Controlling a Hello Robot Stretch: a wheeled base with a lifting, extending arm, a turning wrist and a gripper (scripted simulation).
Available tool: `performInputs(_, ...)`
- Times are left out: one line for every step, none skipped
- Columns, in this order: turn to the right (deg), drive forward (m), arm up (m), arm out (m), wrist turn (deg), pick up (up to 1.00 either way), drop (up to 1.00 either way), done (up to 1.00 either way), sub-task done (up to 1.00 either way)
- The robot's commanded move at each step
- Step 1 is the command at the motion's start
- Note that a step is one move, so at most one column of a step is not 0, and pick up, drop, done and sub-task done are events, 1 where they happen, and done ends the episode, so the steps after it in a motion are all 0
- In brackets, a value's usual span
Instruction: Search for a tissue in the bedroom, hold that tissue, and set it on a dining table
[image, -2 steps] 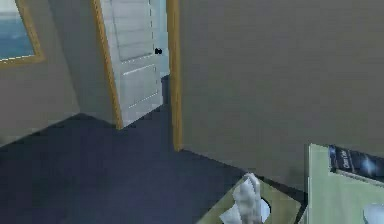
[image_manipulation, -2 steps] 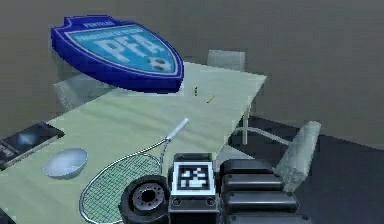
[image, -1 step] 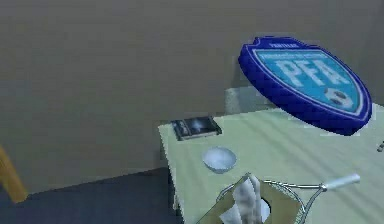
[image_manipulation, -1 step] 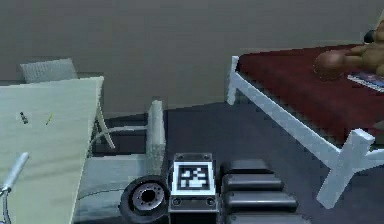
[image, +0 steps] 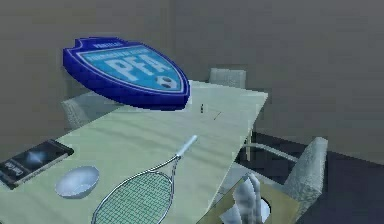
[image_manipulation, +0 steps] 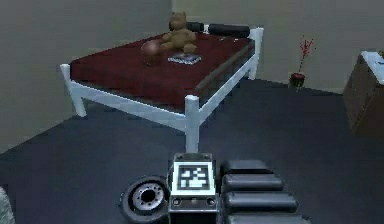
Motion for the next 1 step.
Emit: performInputs(24.0, 0.00, 0.00, 0.00, 0.0, 0.00, 0.00, 0.00, 0.00)
